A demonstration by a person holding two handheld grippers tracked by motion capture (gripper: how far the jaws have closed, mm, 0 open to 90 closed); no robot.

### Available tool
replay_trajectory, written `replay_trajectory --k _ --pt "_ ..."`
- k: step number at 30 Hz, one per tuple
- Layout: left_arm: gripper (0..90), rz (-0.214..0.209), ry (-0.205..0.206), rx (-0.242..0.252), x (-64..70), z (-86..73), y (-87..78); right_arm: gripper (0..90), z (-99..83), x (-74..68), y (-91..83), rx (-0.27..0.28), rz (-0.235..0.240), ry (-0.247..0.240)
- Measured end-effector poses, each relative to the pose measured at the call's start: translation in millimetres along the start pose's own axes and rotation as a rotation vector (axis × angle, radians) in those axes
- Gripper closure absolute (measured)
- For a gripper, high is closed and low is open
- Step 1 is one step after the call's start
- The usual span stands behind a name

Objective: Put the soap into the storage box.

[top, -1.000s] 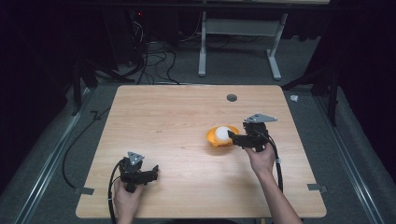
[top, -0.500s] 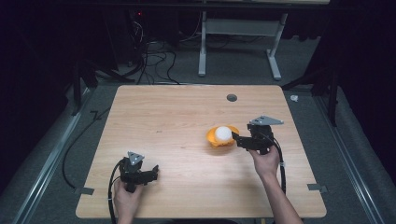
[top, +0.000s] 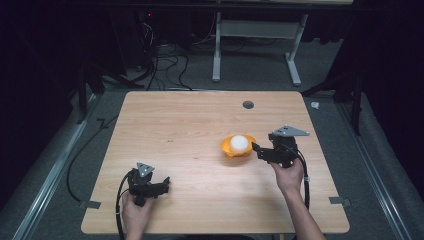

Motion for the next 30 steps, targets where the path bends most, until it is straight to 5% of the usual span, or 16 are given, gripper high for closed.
replay_trajectory --k 30 --pt "9.9 0.0 0.0 0.0 0.0 0.0 0.0 27.5 -15.6 16.9 -24.3 0.02 -0.032 0.05"
Point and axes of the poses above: each handheld gripper's, and its own axes: y roughly forward along the jaws, z roughly out of its top, x roughly to its right, the point moved 10 cm from there along y, roughly forward along the jaws
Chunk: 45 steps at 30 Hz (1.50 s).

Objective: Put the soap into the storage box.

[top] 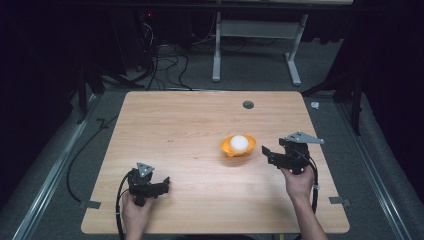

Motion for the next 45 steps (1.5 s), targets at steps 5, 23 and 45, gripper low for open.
replay_trajectory --k 5,23,45 --pt "9.9 0.0 0.0 0.0 0.0 0.0 0.0 27.5 -2.6 2.8 -2.9 0.001 -0.006 0.008" --pt "9.9 0.0 0.0 0.0 0.0 0.0 0.0 27.5 -20.5 13.1 -11.7 0.001 -0.021 0.048" --pt "9.9 0.0 0.0 0.0 0.0 0.0 0.0 27.5 -43.9 17.0 -10.0 -0.023 -0.018 0.085"
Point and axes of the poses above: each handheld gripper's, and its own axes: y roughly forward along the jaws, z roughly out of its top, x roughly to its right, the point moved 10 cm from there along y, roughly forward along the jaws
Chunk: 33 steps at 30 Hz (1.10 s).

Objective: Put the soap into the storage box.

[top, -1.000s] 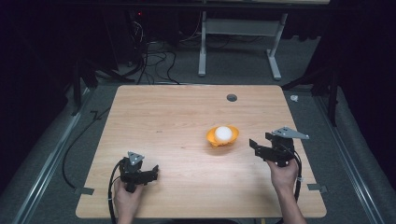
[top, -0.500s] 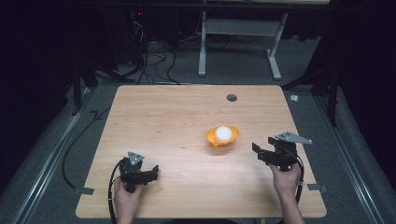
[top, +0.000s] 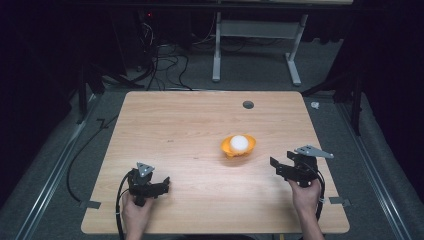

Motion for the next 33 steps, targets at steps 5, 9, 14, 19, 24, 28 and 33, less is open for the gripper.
replay_trajectory --k 5,9,14,19,24,28,33 --pt "9.9 0.0 0.0 0.0 0.0 0.0 0.0 27.6 -4.5 -0.4 2.0 -0.007 0.001 0.002" --pt "9.9 0.0 0.0 0.0 0.0 0.0 0.0 27.6 -8.3 -1.5 3.7 -0.015 0.003 0.007" --pt "9.9 0.0 0.0 0.0 0.0 0.0 0.0 27.8 -13.5 -4.1 6.5 -0.024 0.011 0.007" --pt "9.9 0.0 0.0 0.0 0.0 0.0 0.0 28.6 -17.7 -8.3 8.1 -0.027 0.015 0.002" --pt "9.9 0.0 0.0 0.0 0.0 0.0 0.0 28.7 -22.8 -10.1 12.0 -0.044 0.019 -0.002" --pt "9.9 0.0 0.0 0.0 0.0 0.0 0.0 28.6 -25.8 -11.4 14.0 -0.054 0.02 -0.001" --pt "9.9 0.0 0.0 0.0 0.0 0.0 0.0 28.6 -31.0 -12.4 18.1 -0.073 0.017 0.001"
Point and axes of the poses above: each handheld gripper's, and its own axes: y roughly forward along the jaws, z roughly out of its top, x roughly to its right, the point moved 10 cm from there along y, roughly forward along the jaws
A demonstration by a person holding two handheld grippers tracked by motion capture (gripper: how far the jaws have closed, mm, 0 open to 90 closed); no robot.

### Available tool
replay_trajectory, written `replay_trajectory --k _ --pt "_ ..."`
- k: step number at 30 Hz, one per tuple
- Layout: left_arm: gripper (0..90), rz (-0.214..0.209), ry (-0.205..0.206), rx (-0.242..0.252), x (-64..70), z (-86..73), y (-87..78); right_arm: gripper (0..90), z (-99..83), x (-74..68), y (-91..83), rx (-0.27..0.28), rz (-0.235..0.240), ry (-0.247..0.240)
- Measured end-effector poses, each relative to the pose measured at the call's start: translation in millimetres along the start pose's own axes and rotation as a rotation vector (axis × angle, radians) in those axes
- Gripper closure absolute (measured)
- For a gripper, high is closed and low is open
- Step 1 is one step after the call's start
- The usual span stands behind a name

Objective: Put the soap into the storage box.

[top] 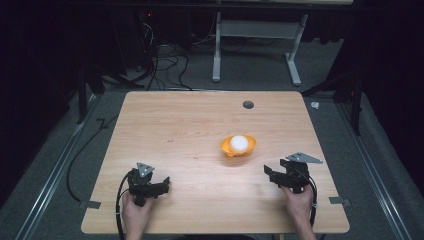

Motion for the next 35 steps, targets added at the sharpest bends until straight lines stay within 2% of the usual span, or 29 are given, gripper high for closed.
replay_trajectory --k 6,22,27,29,35 --pt "9.9 0.0 0.001 0.0 -0.1 0.0 0.0 28.6 -7.1 -1.0 7.5 -0.024 0.0 -0.005" --pt "9.9 0.0 0.0 0.0 0.0 0.0 0.0 26.5 -30.1 0.0 29.8 -0.117 -0.068 -0.065" --pt "9.9 0.0 0.0 0.0 0.0 0.0 0.0 25.2 -31.7 -1.0 32.3 -0.114 -0.096 -0.1" --pt "9.9 0.0 0.0 0.0 0.0 0.0 0.0 23.7 -31.7 -1.3 33.7 -0.097 -0.094 -0.11" --pt "9.9 0.0 0.0 0.0 0.0 0.0 0.0 23.7 -32.1 -1.5 33.8 -0.087 -0.092 -0.108"
Point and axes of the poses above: each handheld gripper's, and its own axes: y roughly forward along the jaws, z roughly out of its top, x roughly to its right, the point moved 10 cm from there along y, roughly forward along the jaws
